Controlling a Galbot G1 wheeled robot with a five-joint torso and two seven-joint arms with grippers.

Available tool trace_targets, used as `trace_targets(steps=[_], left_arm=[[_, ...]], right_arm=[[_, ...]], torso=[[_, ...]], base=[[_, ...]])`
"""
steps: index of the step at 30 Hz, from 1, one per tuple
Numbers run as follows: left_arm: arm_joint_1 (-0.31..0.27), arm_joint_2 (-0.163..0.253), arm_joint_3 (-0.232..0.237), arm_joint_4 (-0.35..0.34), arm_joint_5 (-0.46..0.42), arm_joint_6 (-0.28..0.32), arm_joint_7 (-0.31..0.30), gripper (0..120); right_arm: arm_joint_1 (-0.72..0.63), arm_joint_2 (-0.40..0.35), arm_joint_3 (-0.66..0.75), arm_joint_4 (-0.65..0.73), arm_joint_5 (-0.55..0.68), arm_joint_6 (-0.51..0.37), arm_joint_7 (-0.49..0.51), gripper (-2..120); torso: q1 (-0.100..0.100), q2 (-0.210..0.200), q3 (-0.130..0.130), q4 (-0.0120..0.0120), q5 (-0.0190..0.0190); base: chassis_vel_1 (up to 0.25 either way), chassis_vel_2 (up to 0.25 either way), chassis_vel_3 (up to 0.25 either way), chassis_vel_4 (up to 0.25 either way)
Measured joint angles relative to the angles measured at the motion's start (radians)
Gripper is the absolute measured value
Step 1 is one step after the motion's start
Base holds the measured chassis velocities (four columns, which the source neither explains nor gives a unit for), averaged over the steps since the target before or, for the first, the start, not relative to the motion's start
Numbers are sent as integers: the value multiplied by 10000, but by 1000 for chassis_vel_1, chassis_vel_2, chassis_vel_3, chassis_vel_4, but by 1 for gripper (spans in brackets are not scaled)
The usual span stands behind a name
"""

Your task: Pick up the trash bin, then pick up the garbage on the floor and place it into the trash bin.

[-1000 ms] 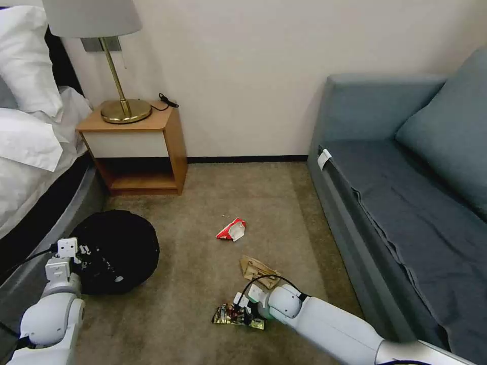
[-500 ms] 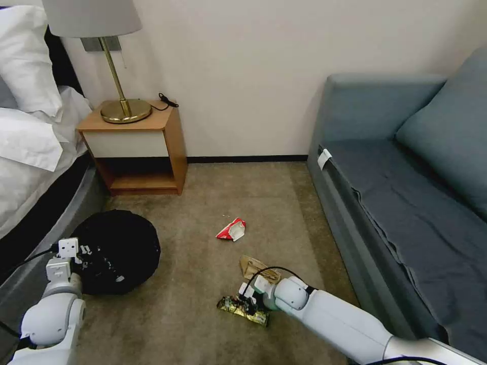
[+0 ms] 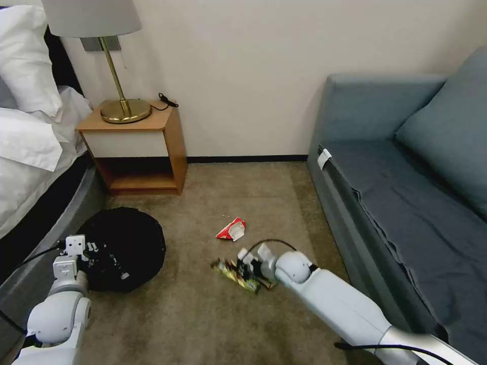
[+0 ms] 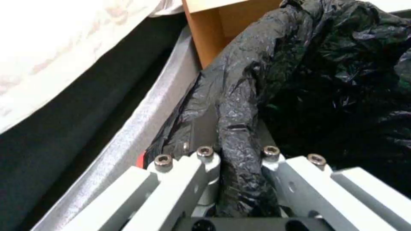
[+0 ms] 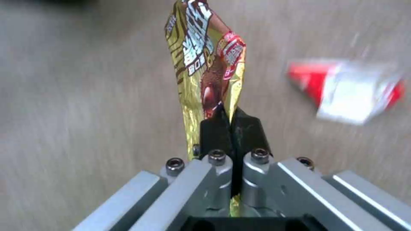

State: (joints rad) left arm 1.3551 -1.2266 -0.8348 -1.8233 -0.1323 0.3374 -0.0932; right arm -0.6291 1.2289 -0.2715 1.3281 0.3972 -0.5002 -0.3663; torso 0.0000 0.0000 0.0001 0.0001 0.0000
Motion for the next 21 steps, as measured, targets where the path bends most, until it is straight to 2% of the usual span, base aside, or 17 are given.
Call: trace_targets(steps=[7,11,13,14,17,21], left_arm=[[-6,84,131,-88,-99,27,27,4],[-174,53,368,-143,-71,64,114,4],[-196,45,405,-148,-62,65,125,4],[-255,22,497,-149,-21,67,151,4],[-328,-36,580,-149,56,67,165,4],[-533,-230,860,-257,239,111,103,4]], right_arm=[[708,261,512,672,927,-306,208,0],[1889,717,88,1071,2081,-588,529,0],[2075,808,-6,1077,2259,-624,579,0],[2564,1078,-258,1074,2747,-684,704,0],[2868,1329,-454,972,3052,-697,759,0],[3651,2604,-1190,-378,3049,-440,798,0]], torso=[[0,-1,-1,-1,-1],[0,-1,0,-1,-1],[0,-1,0,-1,-1],[0,0,-1,-1,-3],[0,-1,0,0,-2],[0,-1,0,-1,-4]], base=[[0,0,0,0],[0,0,0,0],[0,0,0,0],[0,0,0,0],[0,0,0,0],[0,0,0,0]])
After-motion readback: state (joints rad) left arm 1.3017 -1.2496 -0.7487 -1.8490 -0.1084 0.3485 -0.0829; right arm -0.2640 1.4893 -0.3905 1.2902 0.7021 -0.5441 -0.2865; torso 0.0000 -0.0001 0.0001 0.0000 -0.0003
